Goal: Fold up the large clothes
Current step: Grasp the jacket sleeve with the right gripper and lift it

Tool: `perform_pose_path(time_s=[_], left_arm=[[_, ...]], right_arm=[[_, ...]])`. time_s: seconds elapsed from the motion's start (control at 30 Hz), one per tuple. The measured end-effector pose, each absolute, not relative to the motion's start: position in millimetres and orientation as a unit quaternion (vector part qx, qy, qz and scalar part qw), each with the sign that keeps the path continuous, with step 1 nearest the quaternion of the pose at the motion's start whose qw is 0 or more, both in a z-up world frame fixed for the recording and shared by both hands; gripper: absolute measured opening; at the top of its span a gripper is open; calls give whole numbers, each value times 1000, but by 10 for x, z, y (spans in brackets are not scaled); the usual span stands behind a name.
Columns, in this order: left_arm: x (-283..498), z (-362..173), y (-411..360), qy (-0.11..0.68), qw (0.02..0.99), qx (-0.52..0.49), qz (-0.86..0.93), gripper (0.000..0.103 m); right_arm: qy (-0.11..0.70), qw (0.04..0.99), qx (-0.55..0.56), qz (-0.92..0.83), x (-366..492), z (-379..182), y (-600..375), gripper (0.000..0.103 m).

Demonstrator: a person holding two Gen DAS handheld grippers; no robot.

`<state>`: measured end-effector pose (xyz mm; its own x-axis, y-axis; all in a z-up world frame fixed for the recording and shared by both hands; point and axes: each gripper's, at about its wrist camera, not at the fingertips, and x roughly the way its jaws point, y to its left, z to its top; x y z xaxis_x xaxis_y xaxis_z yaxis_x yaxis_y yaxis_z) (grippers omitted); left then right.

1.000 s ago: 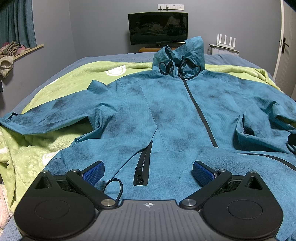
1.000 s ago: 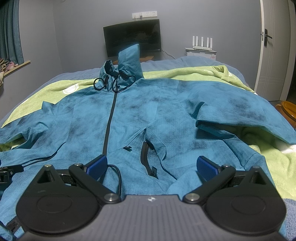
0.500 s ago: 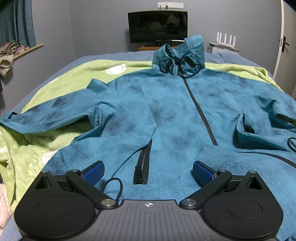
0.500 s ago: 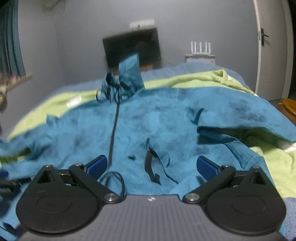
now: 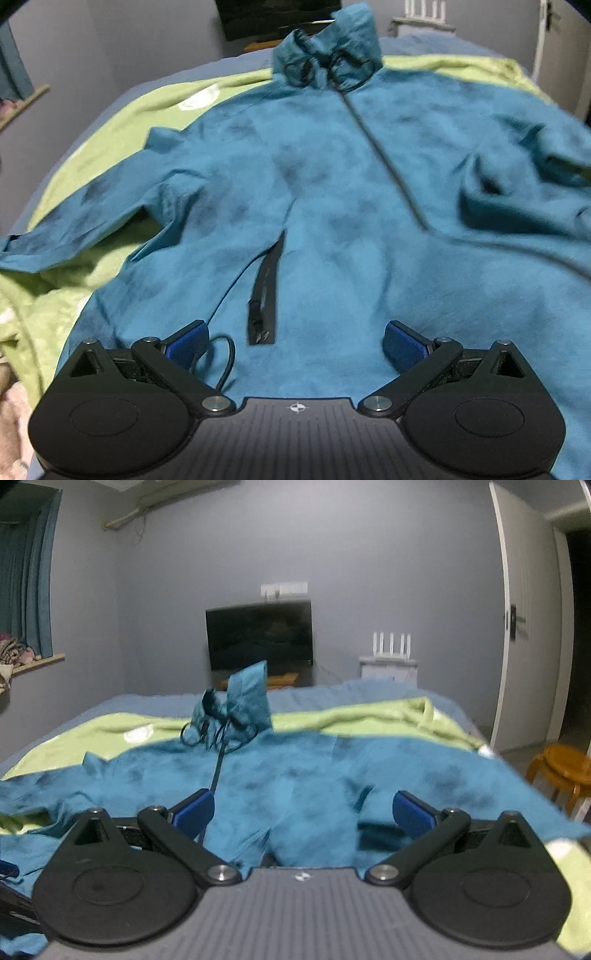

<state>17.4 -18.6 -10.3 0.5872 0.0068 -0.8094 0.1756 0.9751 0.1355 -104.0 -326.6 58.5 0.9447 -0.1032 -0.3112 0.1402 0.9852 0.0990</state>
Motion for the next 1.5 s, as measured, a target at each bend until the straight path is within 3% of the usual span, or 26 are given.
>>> perform_pose_path(time_s=[0.1,0.23,0.37,0.53,0.67,0.73,0.87,1.13,1.3,1.4,1.5], left_arm=[[205,196,-133,413,905,74,-72,102],[354,540,-117,352,931,57,-80,103],[510,531,-124,308,947,62,-63,103],[699,128,-99,360,930,71,-32,103],[793,-77,20,404,913,30,-37,102],[833,-134,81,408,912,13,-35,102],[864,-201,145,413,910,0,-31,102],[981,-277,89,422,906,7,-35,102],[972,-275,59,414,909,10,-42,102],[973,-281,53,413,910,10,-43,102],[974,-285,51,413,910,9,-48,102]], right_arm=[[108,988,92,-53,-1082,673,-3675,103],[159,963,207,-69,-897,676,-4471,103],[180,941,232,-165,-747,440,-5146,103],[235,887,292,-269,-662,-91,-5952,103],[229,856,371,-277,-752,-423,-6352,103],[227,835,412,-285,-765,-597,-6475,97],[226,796,472,-304,-656,-958,-6559,74],[169,749,549,-330,-690,-1310,-6763,56],[109,752,549,-347,-758,-1278,-6783,22],[83,766,525,-362,-759,-1192,-6791,20],[108,771,498,-381,-632,-1184,-6874,21]])
